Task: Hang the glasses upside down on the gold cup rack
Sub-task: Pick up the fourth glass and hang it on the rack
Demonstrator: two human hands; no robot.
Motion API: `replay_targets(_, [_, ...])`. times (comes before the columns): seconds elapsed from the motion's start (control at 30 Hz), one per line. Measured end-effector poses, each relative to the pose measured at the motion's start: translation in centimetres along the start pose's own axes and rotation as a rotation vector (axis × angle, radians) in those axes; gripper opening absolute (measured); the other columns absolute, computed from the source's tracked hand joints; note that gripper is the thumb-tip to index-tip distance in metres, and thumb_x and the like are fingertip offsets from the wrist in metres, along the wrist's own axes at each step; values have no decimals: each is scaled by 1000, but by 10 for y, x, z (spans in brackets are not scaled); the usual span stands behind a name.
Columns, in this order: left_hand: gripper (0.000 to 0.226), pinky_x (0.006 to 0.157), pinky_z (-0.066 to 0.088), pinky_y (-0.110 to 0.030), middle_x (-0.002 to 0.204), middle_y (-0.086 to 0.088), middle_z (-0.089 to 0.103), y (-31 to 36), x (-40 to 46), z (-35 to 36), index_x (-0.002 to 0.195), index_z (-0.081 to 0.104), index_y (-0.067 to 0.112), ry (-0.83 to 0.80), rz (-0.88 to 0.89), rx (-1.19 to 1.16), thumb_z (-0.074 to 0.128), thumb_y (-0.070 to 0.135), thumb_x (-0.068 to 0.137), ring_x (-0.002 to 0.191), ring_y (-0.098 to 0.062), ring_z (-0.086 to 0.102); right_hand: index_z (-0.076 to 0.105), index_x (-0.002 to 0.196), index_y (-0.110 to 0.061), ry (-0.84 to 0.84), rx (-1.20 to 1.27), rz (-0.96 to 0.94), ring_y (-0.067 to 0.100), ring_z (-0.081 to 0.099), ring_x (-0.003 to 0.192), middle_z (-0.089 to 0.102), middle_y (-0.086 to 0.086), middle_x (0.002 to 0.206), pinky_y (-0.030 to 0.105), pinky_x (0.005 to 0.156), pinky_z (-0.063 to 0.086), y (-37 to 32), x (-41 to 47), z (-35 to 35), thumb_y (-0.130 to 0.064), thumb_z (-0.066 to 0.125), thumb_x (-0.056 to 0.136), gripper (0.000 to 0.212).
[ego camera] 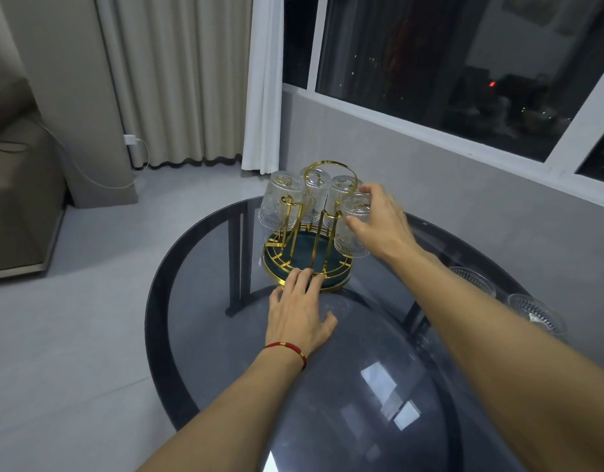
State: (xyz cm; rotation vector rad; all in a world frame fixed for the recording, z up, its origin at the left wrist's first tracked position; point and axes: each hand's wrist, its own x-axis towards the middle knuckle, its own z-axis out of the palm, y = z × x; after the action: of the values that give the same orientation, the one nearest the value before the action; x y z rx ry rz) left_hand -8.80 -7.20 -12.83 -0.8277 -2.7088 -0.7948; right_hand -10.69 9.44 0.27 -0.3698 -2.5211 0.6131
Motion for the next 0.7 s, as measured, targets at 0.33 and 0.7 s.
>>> replay_targets(0.33, [60, 120, 26, -50, 156, -1, 44, 12, -3, -10, 146, 49, 23, 1, -30, -102, 67, 27, 89, 151, -21, 27, 39, 154, -16, 44, 99, -66, 25, 45, 142, 35, 10, 156, 34, 113, 39, 24, -65, -28, -11, 66, 93, 67])
replay_targets(0.7, [52, 109, 30, -22, 134, 0, 60, 78, -19, -20, 134, 60, 20, 29, 147, -379, 70, 12, 84, 131, -15, 46, 69, 103, -6, 648, 245, -85, 16, 64, 84, 61, 12, 110, 24, 79, 55, 92, -205, -76, 17, 56, 79, 36])
